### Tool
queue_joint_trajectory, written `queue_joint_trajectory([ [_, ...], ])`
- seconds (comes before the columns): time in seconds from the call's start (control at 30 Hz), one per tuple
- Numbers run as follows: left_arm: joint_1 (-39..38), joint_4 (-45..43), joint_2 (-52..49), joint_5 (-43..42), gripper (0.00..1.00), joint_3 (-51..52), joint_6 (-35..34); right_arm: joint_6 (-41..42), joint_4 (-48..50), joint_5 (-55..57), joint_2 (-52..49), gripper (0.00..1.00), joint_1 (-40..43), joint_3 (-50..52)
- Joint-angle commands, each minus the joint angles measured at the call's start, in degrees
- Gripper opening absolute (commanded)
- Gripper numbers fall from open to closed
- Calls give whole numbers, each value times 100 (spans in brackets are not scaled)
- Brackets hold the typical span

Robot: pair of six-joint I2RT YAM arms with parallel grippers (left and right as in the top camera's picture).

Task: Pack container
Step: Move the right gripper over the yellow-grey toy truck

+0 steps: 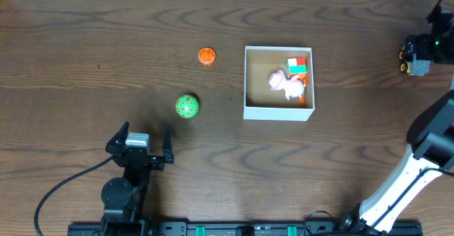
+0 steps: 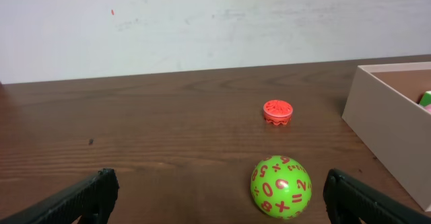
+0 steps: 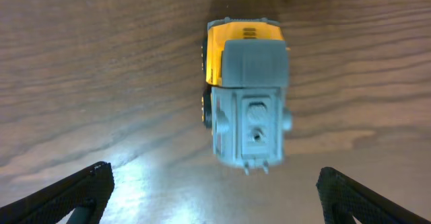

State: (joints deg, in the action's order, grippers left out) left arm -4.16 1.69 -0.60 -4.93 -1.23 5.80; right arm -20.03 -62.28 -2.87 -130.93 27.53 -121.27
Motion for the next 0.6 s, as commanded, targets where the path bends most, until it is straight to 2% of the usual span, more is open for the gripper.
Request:
queue_joint_trajectory([
  [0.0,24,188,37,-44,98,101,-50,-127,120,-20,-221,99,42,11],
  [0.57,24,188,37,-42,98,101,-50,-297,710,2,-494,99,205,13],
])
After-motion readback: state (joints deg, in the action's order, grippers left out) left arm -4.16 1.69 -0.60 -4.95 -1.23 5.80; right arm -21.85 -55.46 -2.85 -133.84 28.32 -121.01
